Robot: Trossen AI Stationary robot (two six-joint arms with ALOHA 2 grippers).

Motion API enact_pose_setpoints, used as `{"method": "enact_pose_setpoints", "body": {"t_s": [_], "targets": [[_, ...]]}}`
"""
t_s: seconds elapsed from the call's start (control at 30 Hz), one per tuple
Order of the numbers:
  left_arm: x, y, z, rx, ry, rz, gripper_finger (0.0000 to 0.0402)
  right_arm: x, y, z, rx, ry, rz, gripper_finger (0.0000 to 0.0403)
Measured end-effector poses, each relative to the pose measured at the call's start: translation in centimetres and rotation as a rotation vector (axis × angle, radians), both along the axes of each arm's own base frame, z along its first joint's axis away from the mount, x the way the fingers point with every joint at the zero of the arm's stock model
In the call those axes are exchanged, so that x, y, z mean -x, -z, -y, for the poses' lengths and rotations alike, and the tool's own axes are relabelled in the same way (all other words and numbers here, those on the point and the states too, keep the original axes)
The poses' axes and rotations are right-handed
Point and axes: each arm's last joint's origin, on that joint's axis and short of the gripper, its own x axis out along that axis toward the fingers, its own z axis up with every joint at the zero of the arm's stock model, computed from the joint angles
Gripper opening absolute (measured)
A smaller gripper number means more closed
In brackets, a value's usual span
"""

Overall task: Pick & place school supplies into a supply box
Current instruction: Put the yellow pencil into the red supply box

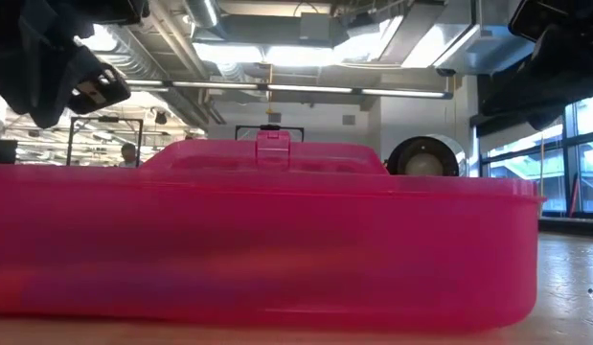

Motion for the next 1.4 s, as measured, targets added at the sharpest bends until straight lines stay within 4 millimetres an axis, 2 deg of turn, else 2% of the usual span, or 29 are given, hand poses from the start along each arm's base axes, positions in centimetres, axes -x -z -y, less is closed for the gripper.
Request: {"method": "enact_pose_setpoints", "body": {"t_s": [0.5, 0.6, 0.83, 1.03, 1.13, 1.23, 1.4], "targets": [[-0.1, 0.0, -0.1, -0.049, -0.008, 0.029, 0.0077, 0.0, 0.0, 0.0, -0.002, 0.001, 0.0, 0.0048], [-0.1, 0.0, -0.2, -0.074, -0.009, 0.043, 0.0098, 0.0, 0.0, 0.0, -0.001, 0.0, 0.0, 0.0048], [-0.1, 0.0, -0.2, -0.11, 0.004, 0.06, 0.0177, 0.0, 0.0, 0.0, -0.002, 0.0, 0.001, 0.0048], [0.0, 0.0, -0.1, -0.057, 0.001, 0.027, 0.02, 0.0, 0.0, 0.0, -0.001, 0.0, -0.001, 0.0048], [0.4, 0.3, -0.3, -0.084, 0.009, -0.022, 0.0199, 0.0, 0.0, 0.0, 0.0, 0.001, -0.001, 0.0048], [1.5, 0.9, -1.0, -0.167, 0.012, -0.147, 0.0192, 0.0, 0.0, 0.0, 0.0, 0.001, -0.001, 0.0048], [2.9, 1.3, -2.6, -0.332, -0.089, -0.294, 0.0183, 0.0, 0.0, 0.0, 0.001, 0.001, -0.003, 0.0048]]}}
